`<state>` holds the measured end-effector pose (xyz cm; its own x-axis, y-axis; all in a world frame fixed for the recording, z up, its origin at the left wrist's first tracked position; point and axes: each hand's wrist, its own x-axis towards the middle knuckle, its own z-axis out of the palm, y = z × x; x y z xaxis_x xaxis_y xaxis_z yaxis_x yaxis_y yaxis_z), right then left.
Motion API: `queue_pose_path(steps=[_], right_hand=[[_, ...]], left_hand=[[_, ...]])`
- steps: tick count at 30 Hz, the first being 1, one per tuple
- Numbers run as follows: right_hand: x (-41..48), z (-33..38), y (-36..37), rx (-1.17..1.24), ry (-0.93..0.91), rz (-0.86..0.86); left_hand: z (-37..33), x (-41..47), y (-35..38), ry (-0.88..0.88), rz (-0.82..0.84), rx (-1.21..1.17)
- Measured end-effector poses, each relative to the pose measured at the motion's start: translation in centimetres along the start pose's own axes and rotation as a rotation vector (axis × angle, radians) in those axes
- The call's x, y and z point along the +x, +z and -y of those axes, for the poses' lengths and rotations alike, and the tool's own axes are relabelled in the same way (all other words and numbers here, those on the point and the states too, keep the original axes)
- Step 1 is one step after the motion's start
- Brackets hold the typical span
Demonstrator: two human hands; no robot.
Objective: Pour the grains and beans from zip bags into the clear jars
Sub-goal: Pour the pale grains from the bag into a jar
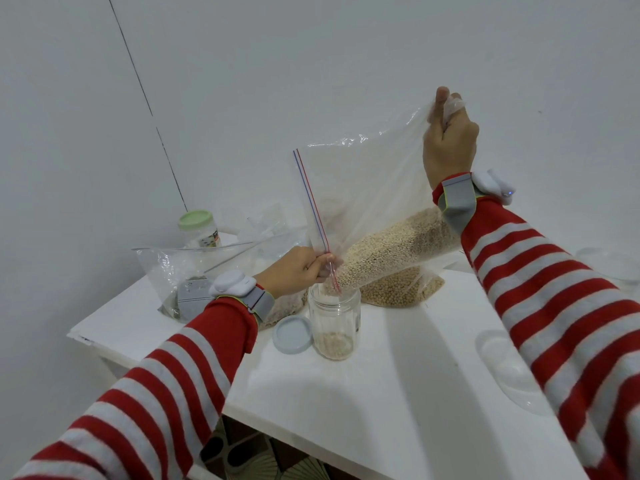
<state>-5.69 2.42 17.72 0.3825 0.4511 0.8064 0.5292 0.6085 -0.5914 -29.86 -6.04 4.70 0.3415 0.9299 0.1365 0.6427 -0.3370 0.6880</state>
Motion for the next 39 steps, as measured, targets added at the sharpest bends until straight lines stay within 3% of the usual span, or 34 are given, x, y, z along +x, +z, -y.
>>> queue_pose_path(steps=[15, 39], right_hand=[[0.7, -0.3, -0.2, 0.006, 0.015, 0.003], [1.3, 0.8, 0.0, 0.041, -0.021, 0.012]], left_hand=[[-0.2, 0.3, -0.4, 0.036, 0.001, 0.098], [-1.1, 0.4, 0.0, 0.008, 0.005, -0.165]])
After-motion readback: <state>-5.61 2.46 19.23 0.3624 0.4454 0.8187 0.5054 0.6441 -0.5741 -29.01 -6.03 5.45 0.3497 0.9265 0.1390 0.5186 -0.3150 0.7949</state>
